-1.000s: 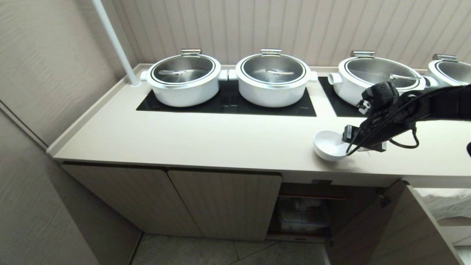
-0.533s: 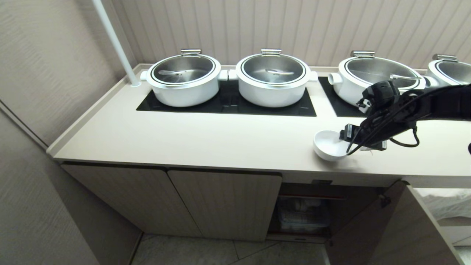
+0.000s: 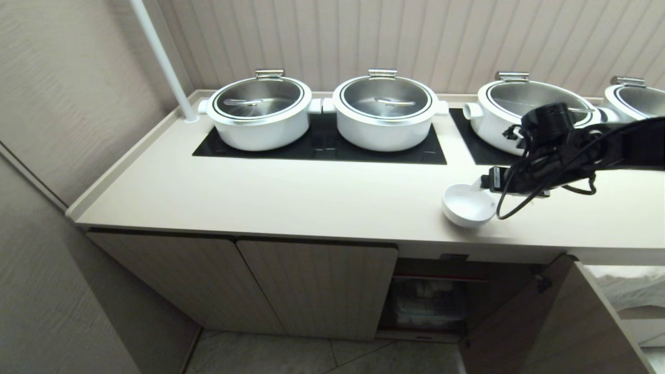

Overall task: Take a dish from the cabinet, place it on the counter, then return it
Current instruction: Place it on the table, then pick up the bowl from the table

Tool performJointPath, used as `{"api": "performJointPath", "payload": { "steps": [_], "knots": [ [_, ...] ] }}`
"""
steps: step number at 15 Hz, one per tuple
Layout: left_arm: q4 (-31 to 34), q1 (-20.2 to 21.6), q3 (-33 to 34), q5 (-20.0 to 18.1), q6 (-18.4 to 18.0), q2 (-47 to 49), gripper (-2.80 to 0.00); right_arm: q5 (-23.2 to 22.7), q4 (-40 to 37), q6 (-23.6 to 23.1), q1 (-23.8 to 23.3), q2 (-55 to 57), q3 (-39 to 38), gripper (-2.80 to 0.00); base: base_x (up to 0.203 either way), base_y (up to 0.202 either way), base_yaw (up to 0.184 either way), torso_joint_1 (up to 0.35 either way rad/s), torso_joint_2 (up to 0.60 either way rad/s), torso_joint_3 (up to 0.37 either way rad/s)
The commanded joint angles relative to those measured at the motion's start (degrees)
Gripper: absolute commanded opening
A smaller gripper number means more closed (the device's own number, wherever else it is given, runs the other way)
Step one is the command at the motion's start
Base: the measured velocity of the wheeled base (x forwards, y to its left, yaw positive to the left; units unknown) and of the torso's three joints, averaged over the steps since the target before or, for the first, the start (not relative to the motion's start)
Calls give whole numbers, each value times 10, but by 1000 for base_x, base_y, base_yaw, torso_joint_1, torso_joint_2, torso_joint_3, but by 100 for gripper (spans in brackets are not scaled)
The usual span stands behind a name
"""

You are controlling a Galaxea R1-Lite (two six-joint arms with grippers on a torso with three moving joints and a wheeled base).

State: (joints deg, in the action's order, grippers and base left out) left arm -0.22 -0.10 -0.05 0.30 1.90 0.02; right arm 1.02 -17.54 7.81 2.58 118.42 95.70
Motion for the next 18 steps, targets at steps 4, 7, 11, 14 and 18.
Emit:
{"api": "performJointPath", "payload": {
  "steps": [4,7,11,14,18],
  "knots": [
    [0,0,0,0,0,0,-280,28,28,-3,11,-67,-31,0,0,0,0,0,0,0],
    [0,0,0,0,0,0,-280,33,47,-3,14,-115,-58,-280,0,0,0,0,0,0],
    [0,0,0,0,0,0,-280,36,106,-30,15,-193,-141,-280,0,0,0,0,0,0],
    [0,0,0,0,0,0,-280,57,217,-48,16,-256,-238,-280,0,0,0,0,0,0],
    [0,0,0,0,0,0,-280,66,355,-54,13,-380,-394,-280,0,0,0,0,0,0]
  ]
}}
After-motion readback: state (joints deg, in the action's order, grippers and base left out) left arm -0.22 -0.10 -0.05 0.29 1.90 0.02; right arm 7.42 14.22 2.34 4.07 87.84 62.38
